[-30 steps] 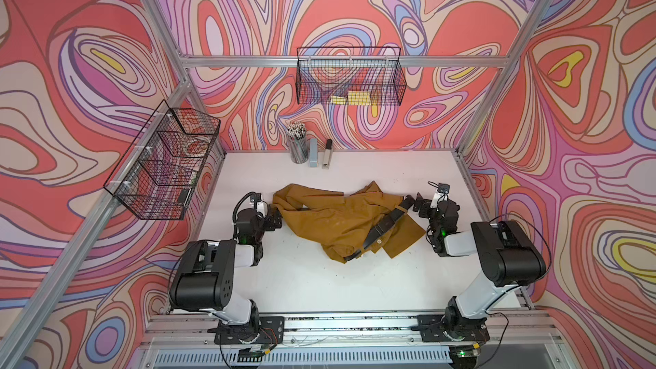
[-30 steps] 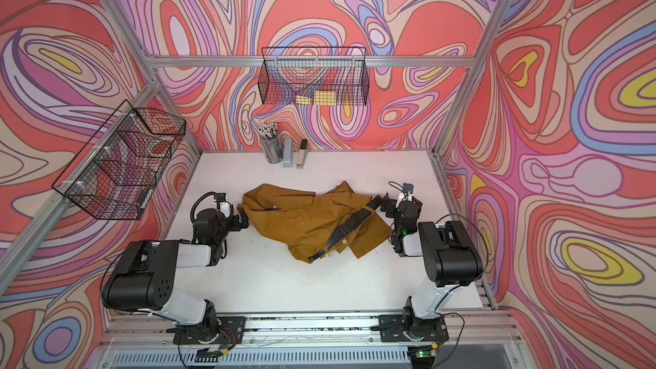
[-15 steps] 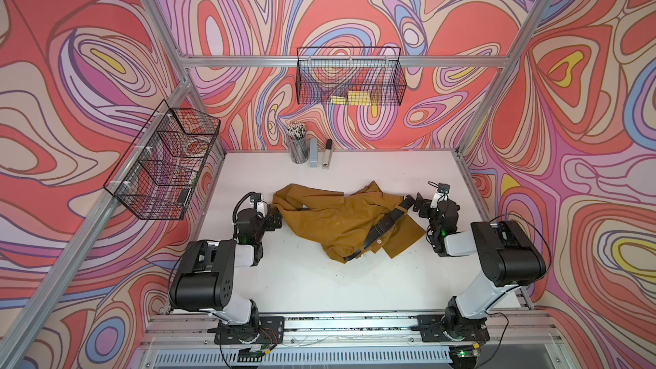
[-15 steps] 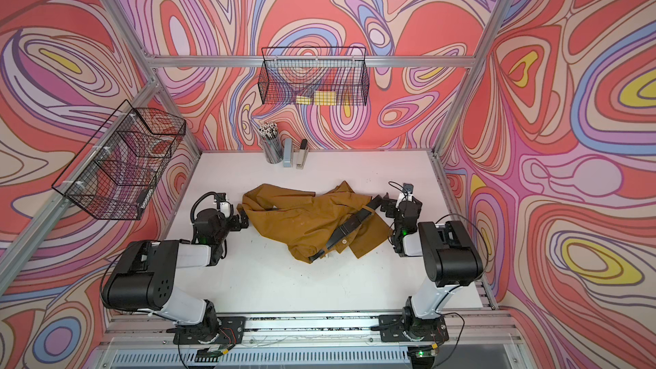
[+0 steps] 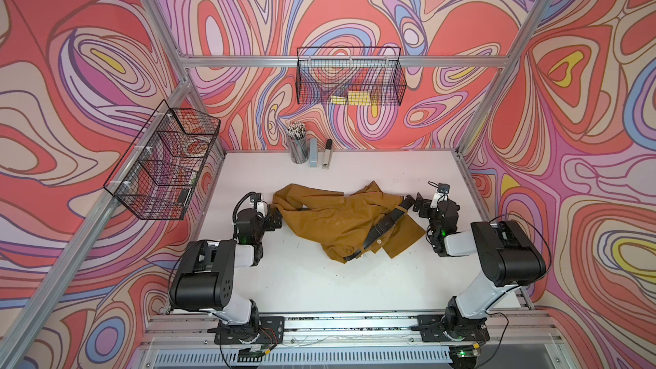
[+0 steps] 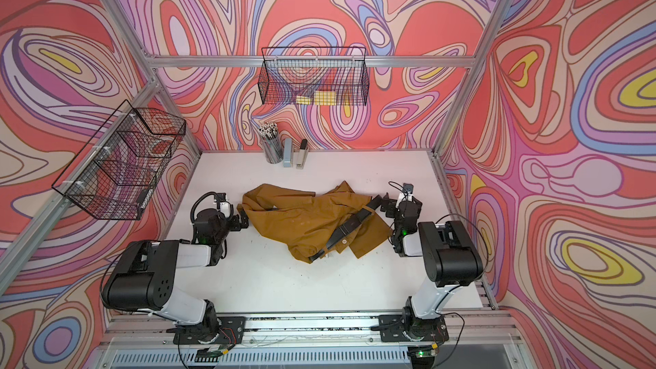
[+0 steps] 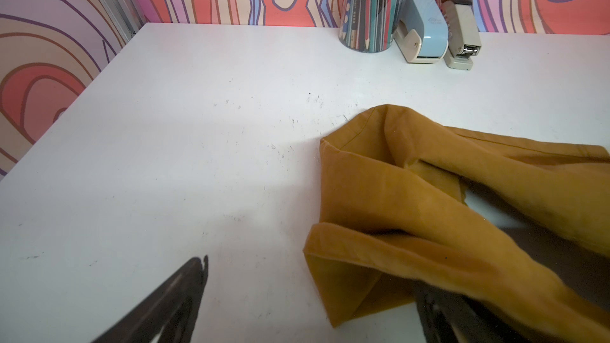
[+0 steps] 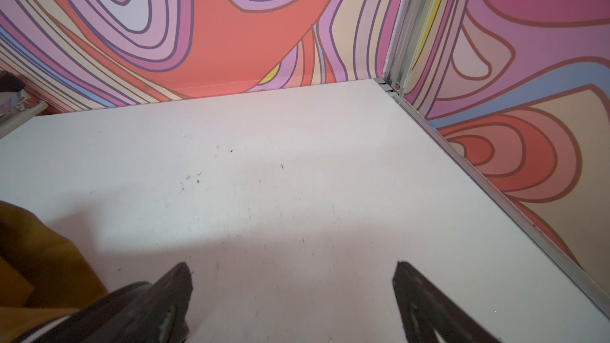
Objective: Remove the belt from the trousers
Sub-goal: Adjust the trousers at the center of the board.
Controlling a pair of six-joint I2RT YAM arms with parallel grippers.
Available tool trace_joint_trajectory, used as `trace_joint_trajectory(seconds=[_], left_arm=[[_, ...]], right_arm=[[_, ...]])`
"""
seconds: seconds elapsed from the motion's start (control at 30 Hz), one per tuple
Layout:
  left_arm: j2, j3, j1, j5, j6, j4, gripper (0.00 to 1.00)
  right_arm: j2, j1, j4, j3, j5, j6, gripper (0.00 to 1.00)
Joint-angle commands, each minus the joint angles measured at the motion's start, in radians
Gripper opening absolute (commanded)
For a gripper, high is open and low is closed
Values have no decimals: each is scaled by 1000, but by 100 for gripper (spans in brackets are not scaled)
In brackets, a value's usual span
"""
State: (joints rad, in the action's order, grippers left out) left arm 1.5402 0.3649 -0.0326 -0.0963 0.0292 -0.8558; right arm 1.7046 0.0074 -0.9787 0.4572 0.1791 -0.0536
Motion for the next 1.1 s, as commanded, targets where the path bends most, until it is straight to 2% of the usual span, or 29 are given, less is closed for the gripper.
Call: trace_joint_trajectory(seconds=[0.0,0.07,0.13,0.2,0.27,0.37,0.43,0.5,0.6,0.63,0.7,0.77,0.83,0.87,0.93,1.0,1.07], left_arm=[[-4,13,2,-1,-7,-21,100],[-3,14,2,-1,-8,-20,100],[-3,16,2,1,-8,-14,100],[-4,16,2,1,-9,-15,100],[-4,14,2,1,-8,-15,100],[-2,15,2,-5,-5,-18,100],[-3,13,-4,-11,-3,-22,100],[-35,9,-1,-45,-25,-8,100],[-202,47,60,32,-73,190,100],[-265,96,77,74,-42,352,100],[-335,242,80,116,124,633,100],[-331,390,80,50,212,919,100],[-302,476,94,-38,220,1072,100],[-298,498,123,-19,218,1111,100],[-308,511,220,74,189,1185,100],[-330,507,304,147,175,1207,100],[-347,486,374,162,179,1187,100]], right_arm=[[-6,2,3,0,4,0,98],[-14,2,-14,-8,-4,1,98],[-70,2,59,4,-12,7,99],[-167,2,272,74,13,-3,98],[-256,2,630,234,81,-124,98],[-276,2,1105,478,41,-264,98],[-291,4,1242,532,-52,-339,97],[-348,14,1270,504,-134,-376,92],[-453,25,1310,448,-212,-397,87],[-492,30,1317,425,-225,-387,86],[-563,37,1324,376,-252,-363,84],[-624,38,1351,343,-271,-365,81],[-646,38,1423,353,-291,-420,76],[-644,47,1471,367,-299,-466,70],[-622,104,1567,404,-274,-569,66],[-587,231,1659,447,-203,-701,66],[-550,364,1721,497,-139,-866,67]])
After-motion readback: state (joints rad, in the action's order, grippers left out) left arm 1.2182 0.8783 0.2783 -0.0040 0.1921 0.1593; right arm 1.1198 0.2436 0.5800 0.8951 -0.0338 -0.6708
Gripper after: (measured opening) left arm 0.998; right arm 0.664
